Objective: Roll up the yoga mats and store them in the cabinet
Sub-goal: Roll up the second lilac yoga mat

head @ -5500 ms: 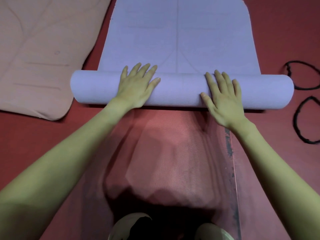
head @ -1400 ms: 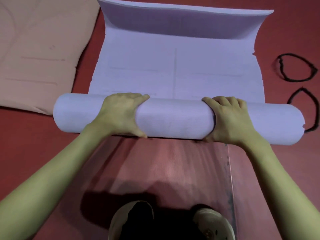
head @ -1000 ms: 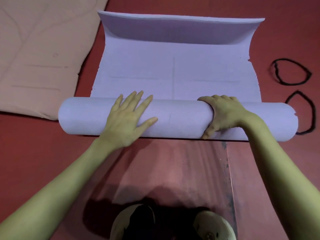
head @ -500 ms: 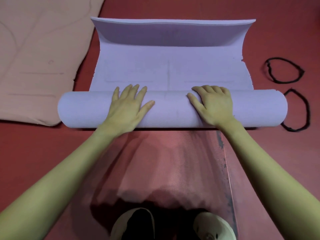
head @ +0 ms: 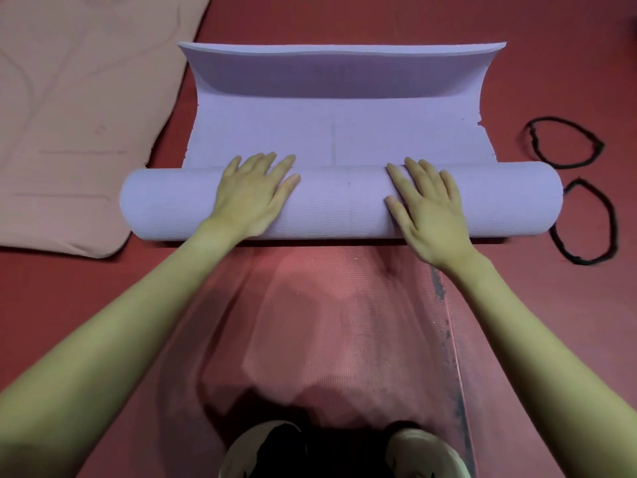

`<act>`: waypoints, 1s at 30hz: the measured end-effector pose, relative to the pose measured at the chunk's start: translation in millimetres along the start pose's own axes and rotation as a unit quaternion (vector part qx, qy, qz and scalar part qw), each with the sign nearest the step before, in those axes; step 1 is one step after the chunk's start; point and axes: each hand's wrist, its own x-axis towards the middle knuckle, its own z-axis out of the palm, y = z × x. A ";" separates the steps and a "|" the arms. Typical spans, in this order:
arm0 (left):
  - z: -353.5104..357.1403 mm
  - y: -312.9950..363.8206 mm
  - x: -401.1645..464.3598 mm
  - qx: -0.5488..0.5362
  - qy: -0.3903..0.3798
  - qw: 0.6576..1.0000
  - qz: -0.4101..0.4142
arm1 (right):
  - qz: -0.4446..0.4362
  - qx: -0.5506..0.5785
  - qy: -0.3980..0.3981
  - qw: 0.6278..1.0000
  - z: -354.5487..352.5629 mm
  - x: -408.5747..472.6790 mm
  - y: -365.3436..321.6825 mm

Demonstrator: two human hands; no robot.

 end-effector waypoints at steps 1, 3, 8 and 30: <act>-0.2 -0.3 1.4 -0.001 -0.007 1.000 -0.003 | 0.003 -0.001 -0.005 1.000 -0.2 2.9 1.0; 1.0 1.3 -3.9 -0.005 -0.016 1.000 -0.003 | 0.011 -0.006 -0.016 1.000 -0.4 14.6 3.3; 9.7 4.8 -26.7 -0.001 0.014 1.000 0.017 | 0.023 -0.018 -0.045 0.999 -3.4 48.7 7.8; -6.6 -17.8 46.3 0.034 -0.037 0.998 0.027 | 0.000 -0.130 -0.111 0.985 -12.4 84.5 10.1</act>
